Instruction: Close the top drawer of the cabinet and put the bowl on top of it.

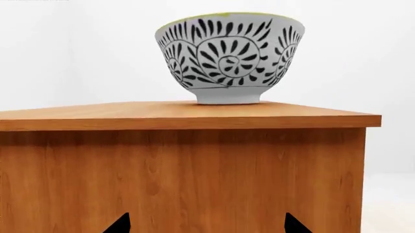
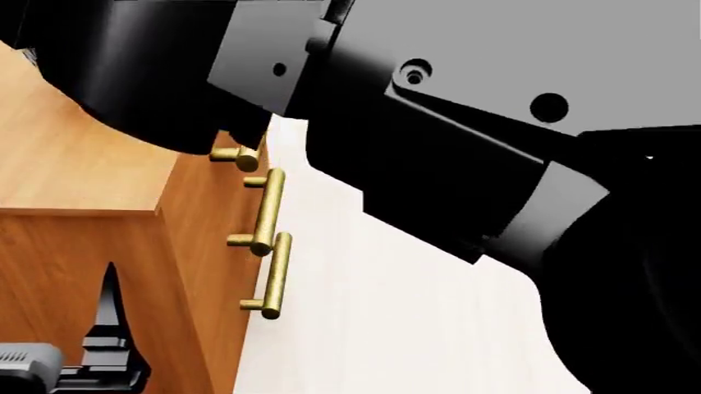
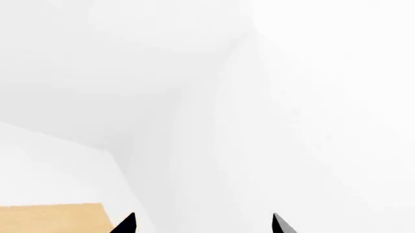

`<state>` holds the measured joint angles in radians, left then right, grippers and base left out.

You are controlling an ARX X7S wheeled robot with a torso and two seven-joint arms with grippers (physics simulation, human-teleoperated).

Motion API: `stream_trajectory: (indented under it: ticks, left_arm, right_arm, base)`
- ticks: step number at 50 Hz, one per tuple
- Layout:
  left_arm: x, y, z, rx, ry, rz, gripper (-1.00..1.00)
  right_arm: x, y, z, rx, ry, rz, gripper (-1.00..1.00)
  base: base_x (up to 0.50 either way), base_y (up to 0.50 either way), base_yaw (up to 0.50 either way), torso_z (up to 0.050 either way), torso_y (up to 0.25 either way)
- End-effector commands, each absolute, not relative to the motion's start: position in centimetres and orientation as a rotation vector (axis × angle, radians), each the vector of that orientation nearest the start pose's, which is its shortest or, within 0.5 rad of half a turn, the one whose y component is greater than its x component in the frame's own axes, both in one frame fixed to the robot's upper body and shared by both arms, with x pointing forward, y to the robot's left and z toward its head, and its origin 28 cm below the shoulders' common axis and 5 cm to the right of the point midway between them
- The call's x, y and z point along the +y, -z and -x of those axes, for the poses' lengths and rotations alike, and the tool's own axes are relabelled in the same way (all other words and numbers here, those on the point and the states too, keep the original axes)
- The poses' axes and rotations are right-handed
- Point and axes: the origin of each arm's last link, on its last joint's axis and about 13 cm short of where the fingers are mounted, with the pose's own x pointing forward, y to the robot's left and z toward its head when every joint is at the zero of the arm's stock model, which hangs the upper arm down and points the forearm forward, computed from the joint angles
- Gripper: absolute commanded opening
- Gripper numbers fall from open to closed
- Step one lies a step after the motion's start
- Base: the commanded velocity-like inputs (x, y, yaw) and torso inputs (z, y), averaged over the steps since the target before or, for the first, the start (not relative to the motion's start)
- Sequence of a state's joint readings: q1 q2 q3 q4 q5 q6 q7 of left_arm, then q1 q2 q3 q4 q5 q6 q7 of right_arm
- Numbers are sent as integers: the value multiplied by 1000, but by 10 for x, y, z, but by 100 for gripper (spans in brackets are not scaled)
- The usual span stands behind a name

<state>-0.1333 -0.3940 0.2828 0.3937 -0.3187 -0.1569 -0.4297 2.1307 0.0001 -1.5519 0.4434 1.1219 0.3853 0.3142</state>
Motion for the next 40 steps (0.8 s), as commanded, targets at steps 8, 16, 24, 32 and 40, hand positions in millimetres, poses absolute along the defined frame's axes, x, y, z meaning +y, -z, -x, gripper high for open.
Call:
stream_trajectory:
  ticks: [8,16,24,32,40]
  left_arm:
    - [216,-108,-220,-268,-33,-19,100]
    - [218,-111,-221,-276,-40,-16,100]
    - [219,-111,-221,-280,-42,-11,100]
    - [218,-110,-221,-282,-39,-12,100]
    - [219,-110,-222,-284,-42,-11,100]
  right_arm:
    - [5,-516,-316,-564,-123,775,100]
    - [-44,-513,-321,-496,27,788,100]
    - [-84,-497,-316,-431,126,820,100]
    - [-120,-457,-314,-351,164,821,100]
    - [-151,-415,-302,-294,189,772,100]
  base:
    - [0,0,0,0,0]
    - [0,0,0,0,0]
    - [0,0,0,0,0]
    - [0,0,0,0,0]
    - [0,0,0,0,0]
